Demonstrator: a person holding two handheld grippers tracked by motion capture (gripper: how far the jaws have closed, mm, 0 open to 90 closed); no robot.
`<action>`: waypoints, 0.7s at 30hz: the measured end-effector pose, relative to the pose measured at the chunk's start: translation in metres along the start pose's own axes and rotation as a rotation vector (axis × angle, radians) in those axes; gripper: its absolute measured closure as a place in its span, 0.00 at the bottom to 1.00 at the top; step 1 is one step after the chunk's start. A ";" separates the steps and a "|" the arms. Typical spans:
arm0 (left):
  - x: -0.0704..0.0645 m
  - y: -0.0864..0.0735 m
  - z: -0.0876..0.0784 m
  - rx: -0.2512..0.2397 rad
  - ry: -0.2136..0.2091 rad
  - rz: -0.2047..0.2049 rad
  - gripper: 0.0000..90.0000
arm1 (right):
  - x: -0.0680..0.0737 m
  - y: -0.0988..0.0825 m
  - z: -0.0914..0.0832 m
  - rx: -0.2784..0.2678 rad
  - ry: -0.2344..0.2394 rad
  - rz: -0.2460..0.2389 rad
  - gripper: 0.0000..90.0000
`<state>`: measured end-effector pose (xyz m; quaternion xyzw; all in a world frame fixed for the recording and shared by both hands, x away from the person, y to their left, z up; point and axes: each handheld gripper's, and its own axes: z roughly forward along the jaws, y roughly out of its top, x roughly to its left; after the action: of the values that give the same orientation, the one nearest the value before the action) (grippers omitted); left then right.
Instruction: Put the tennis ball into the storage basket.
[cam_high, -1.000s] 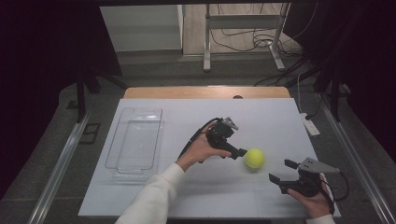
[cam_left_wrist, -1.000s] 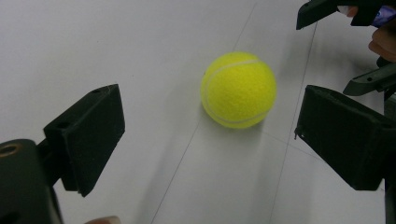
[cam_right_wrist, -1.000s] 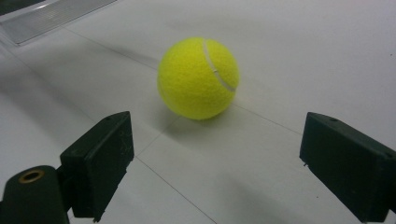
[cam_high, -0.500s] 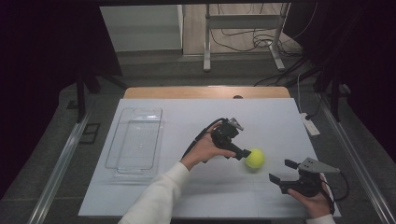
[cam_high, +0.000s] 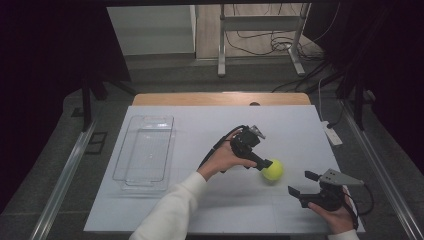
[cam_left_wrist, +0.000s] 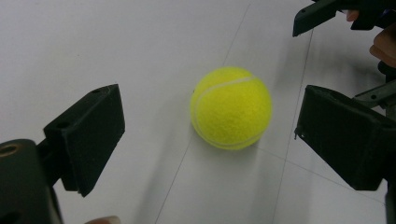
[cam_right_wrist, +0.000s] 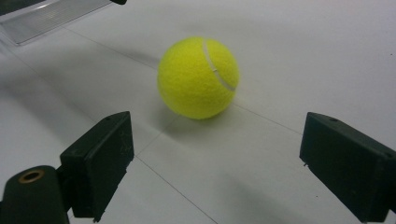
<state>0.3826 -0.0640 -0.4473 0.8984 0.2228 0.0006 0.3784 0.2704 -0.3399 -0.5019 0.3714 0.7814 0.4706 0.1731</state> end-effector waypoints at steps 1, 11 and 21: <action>0.000 0.001 0.000 0.002 0.000 0.001 0.09 | 0.000 0.000 0.000 -0.001 0.000 0.000 0.11; -0.002 0.007 0.008 0.014 -0.009 0.015 0.09 | 0.000 0.000 0.000 0.000 0.002 -0.001 0.11; -0.002 0.013 0.018 0.038 -0.022 0.019 0.09 | 0.000 0.000 0.001 0.007 0.000 -0.006 0.11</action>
<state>0.3886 -0.0851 -0.4510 0.9074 0.2101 -0.0099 0.3638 0.2705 -0.3393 -0.5026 0.3697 0.7841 0.4675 0.1731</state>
